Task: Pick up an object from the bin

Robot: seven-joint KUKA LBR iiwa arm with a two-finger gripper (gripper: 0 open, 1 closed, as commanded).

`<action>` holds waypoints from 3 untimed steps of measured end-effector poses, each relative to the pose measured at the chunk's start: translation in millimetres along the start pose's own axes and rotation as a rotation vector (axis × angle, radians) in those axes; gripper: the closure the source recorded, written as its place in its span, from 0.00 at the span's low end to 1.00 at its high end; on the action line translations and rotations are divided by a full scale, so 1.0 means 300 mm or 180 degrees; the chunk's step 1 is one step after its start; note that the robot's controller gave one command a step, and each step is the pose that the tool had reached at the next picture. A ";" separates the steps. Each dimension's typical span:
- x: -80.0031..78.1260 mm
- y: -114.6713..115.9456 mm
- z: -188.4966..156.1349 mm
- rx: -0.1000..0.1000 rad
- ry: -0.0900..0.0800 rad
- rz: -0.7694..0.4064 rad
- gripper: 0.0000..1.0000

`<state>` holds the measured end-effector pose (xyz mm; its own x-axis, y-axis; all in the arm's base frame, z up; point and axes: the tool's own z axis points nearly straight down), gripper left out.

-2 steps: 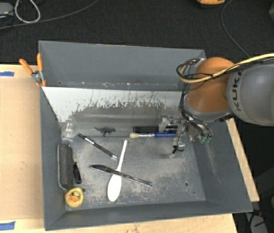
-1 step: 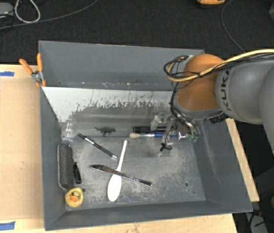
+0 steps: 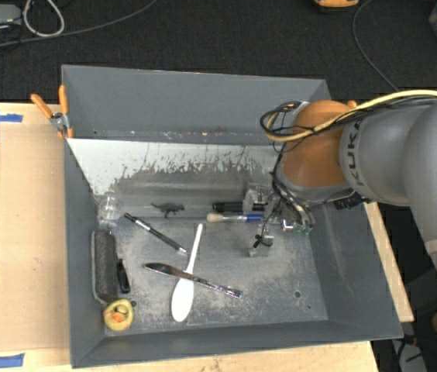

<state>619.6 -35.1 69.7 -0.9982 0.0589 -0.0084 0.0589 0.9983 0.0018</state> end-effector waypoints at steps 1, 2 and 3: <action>-0.010 0.046 -0.003 -0.0005 -0.0002 0.0094 1.00; -0.010 0.046 -0.003 -0.0003 -0.0002 0.0089 1.00; 0.000 0.047 -0.070 -0.0004 0.0030 0.0086 1.00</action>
Offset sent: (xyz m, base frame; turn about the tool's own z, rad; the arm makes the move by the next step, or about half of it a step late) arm 0.0000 0.0000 0.0000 0.0000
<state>620.3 -21.1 90.9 -0.9963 0.0857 0.0010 0.0857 0.9963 0.0031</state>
